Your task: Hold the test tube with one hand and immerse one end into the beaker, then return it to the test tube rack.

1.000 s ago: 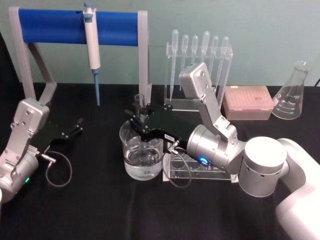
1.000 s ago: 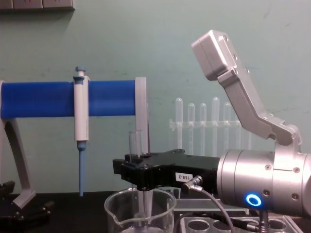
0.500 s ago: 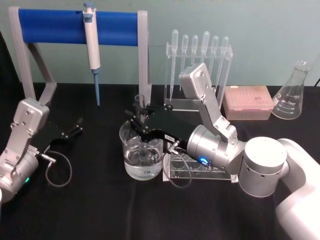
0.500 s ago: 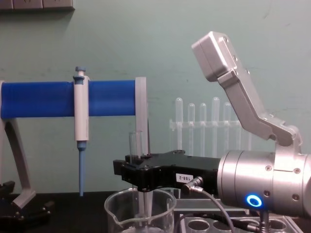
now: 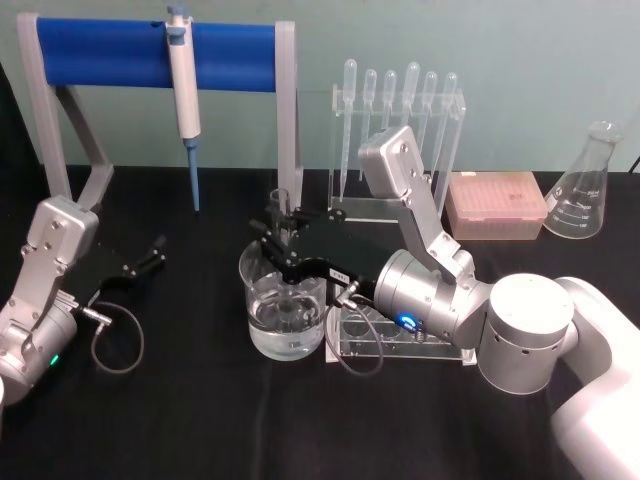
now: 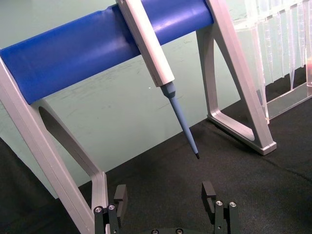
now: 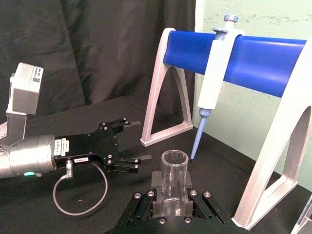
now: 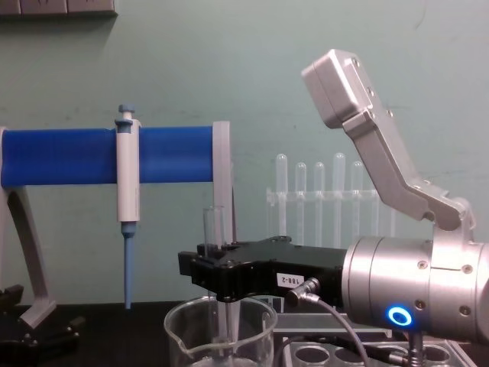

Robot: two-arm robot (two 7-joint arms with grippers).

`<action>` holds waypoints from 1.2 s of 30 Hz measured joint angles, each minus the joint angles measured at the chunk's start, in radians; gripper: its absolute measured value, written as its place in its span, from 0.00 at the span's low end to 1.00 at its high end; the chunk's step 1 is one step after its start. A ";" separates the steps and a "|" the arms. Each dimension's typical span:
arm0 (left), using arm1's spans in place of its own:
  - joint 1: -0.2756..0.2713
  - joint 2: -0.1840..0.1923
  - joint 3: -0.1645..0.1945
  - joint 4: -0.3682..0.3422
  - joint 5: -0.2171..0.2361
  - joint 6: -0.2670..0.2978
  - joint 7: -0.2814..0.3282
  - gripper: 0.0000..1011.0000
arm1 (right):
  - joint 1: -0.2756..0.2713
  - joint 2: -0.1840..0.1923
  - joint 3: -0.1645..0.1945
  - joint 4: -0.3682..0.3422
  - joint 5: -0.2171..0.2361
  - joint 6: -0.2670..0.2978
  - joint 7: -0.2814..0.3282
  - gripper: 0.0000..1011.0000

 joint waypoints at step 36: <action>0.000 0.000 0.000 0.000 0.000 0.000 0.000 0.99 | 0.000 0.000 0.000 0.000 0.001 0.000 -0.001 0.22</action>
